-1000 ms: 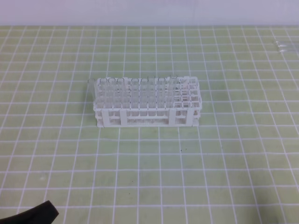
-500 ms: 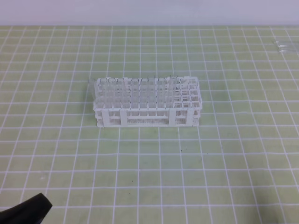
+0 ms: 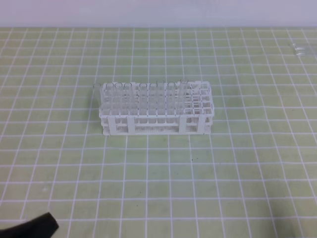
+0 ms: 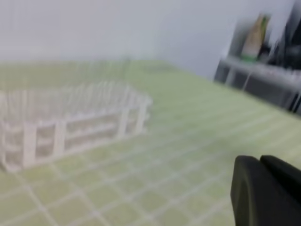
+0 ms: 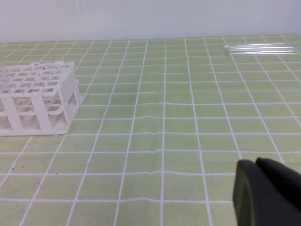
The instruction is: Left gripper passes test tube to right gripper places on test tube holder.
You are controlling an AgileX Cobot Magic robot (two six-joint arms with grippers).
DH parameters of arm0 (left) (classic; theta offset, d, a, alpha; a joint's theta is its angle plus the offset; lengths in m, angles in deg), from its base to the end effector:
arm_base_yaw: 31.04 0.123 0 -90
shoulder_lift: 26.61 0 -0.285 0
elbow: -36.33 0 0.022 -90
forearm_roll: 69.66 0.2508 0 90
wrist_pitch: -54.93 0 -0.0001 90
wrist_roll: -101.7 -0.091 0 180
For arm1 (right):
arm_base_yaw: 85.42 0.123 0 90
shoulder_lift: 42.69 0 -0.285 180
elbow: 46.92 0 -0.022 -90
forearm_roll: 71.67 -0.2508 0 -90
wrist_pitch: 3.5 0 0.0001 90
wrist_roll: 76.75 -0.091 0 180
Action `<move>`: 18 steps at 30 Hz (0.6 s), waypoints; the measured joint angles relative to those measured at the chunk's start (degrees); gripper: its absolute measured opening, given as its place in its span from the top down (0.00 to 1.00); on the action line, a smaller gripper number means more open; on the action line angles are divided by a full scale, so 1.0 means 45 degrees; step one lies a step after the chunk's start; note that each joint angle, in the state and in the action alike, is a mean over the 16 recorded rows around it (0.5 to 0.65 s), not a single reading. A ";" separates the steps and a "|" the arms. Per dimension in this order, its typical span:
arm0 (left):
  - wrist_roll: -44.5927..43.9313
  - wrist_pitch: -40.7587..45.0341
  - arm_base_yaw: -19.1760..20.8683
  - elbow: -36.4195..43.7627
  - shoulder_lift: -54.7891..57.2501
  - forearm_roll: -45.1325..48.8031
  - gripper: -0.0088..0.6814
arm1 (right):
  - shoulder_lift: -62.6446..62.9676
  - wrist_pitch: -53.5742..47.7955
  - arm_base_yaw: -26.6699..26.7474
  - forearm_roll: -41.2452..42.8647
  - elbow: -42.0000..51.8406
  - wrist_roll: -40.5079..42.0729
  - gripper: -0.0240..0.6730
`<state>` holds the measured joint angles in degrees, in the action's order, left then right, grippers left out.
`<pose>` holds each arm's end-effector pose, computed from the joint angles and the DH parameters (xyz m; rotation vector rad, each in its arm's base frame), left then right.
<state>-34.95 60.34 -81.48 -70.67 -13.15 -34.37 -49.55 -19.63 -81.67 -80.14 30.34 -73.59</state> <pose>0.0438 -0.0451 0.2253 0.5491 1.5428 -0.7503 0.0534 0.0072 0.1886 -0.0112 1.7489 0.1472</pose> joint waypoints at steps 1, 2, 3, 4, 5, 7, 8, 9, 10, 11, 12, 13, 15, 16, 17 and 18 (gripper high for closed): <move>-0.1817 0.0176 0.0000 -0.0051 0.0000 -0.1499 0.99 | 0.0000 0.0000 0.0000 0.0000 0.0000 0.0000 0.97; -0.3339 0.0340 0.0000 -0.0078 0.0000 -0.2791 0.99 | 0.0000 0.0000 0.0000 0.0000 0.0000 0.0000 0.97; -0.4924 0.0530 -0.0001 -0.0105 -0.0002 -0.4119 0.99 | 0.0000 0.0000 0.0000 0.0000 0.0000 0.0000 0.97; -0.6309 0.0661 0.0000 -0.0128 0.0000 -0.5308 0.99 | 0.0000 0.0000 0.0000 0.0000 0.0000 0.0000 0.97; -0.7324 0.0816 -0.0001 -0.0140 -0.0002 -0.6191 0.99 | 0.0000 0.0000 0.0000 0.0000 0.0000 0.0000 0.97; -0.9049 0.1028 0.0035 -0.0158 -0.0022 -0.7637 0.99 | 0.0000 0.0000 0.0000 0.0000 0.0000 0.0000 0.97; -0.9729 0.1112 0.0079 -0.0162 -0.0038 -0.8176 0.99 | 0.0000 0.0000 0.0000 0.0000 0.0000 0.0000 0.97; -1.0404 0.1144 0.0194 -0.0167 -0.0053 -0.8726 0.99 | 0.0000 0.0000 0.0000 0.0000 0.0000 0.0000 0.97; -1.0950 0.1139 0.0349 -0.0171 -0.0069 -0.9155 0.99 | 0.0000 0.0000 0.0000 0.0000 0.0000 0.0000 0.97; -1.1178 0.1129 0.0501 -0.0169 -0.0086 -0.9318 0.99 | 0.0000 0.0000 0.0000 0.0000 0.0000 0.0000 0.97; -1.1325 0.1073 0.0688 -0.0169 -0.0103 -0.9419 0.99 | 0.0000 0.0000 0.0000 0.0000 0.0000 0.0000 0.97; -1.1323 0.0989 0.0956 -0.0169 -0.0120 -0.9429 0.99 | 0.0000 0.0000 0.0000 0.0000 0.0000 0.0000 0.97; -1.1315 0.0820 0.1538 -0.0171 -0.0151 -0.9453 0.99 | 0.0000 0.0000 0.0000 0.0000 0.0000 0.0000 0.97; -1.1227 0.0718 0.1942 -0.0173 -0.0166 -0.9426 0.99 | 0.0000 0.0000 0.0000 0.0000 0.0000 0.0000 0.97; -1.1151 0.0625 0.2367 -0.0175 -0.0181 -0.9401 0.99 | 0.0000 0.0000 0.0000 0.0000 0.0000 0.0000 0.97; -1.1108 0.0572 0.2798 -0.0173 -0.0198 -0.9367 0.99 | 0.0000 0.0000 0.0000 0.0000 0.0000 0.0000 0.97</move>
<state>-84.93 62.91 -68.89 -71.45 -14.04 -76.52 -49.55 -19.63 -81.67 -80.14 30.34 -73.59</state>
